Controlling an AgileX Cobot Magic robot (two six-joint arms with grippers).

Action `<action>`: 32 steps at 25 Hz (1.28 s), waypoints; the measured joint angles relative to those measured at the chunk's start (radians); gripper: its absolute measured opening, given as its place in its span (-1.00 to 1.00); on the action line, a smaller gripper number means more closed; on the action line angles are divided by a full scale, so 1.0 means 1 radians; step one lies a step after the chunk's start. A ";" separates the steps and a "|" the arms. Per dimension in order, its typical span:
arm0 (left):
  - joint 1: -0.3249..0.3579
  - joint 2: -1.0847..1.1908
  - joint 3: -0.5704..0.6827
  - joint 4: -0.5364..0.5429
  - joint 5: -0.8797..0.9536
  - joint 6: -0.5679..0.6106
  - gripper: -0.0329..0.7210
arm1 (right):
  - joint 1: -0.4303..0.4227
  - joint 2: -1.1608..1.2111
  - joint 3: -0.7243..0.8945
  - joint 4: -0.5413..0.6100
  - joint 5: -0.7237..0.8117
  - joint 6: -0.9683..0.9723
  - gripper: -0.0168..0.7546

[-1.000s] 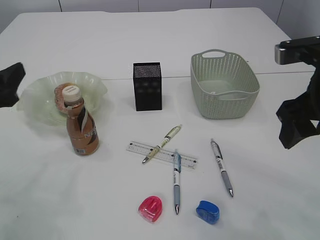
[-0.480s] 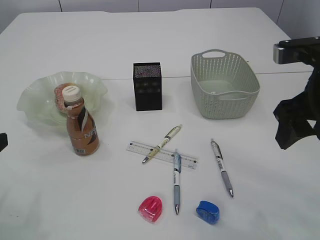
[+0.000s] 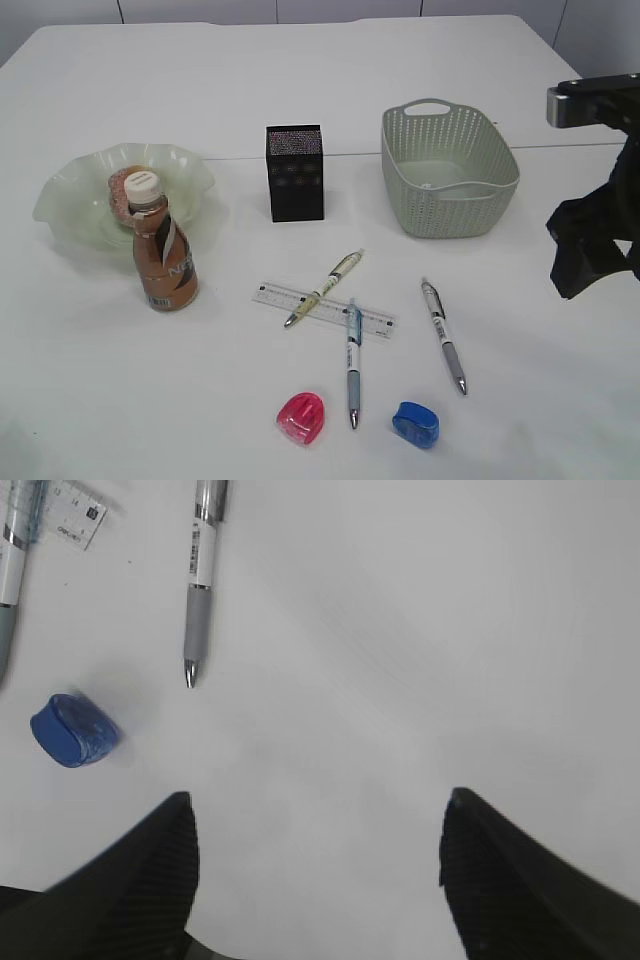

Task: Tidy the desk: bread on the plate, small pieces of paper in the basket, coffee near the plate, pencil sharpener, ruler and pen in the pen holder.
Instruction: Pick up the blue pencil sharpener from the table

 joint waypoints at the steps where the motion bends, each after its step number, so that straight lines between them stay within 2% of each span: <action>1: 0.000 0.000 -0.039 -0.019 0.073 0.000 0.38 | 0.000 0.000 0.000 0.000 0.000 0.000 0.47; 3: 0.000 0.000 -0.103 -0.067 0.205 0.037 0.38 | 0.000 0.000 0.000 0.000 0.000 0.000 0.47; 8: 0.000 0.000 -0.242 -0.274 0.509 0.238 0.38 | 0.000 0.000 0.000 0.014 -0.002 0.000 0.47; 13: 0.000 0.000 -0.363 -0.394 0.699 0.301 0.33 | 0.000 0.000 0.000 0.043 -0.006 0.000 0.47; 17: 0.000 -0.027 -0.420 -0.404 0.708 0.310 0.29 | 0.011 0.000 0.000 0.060 -0.027 0.000 0.47; 25: 0.000 -0.055 -0.427 -0.432 0.697 0.310 0.26 | 0.121 0.092 -0.071 0.066 -0.059 0.023 0.47; 32: 0.000 -0.055 -0.427 -0.435 0.705 0.310 0.25 | 0.137 0.177 -0.099 0.068 -0.061 0.035 0.47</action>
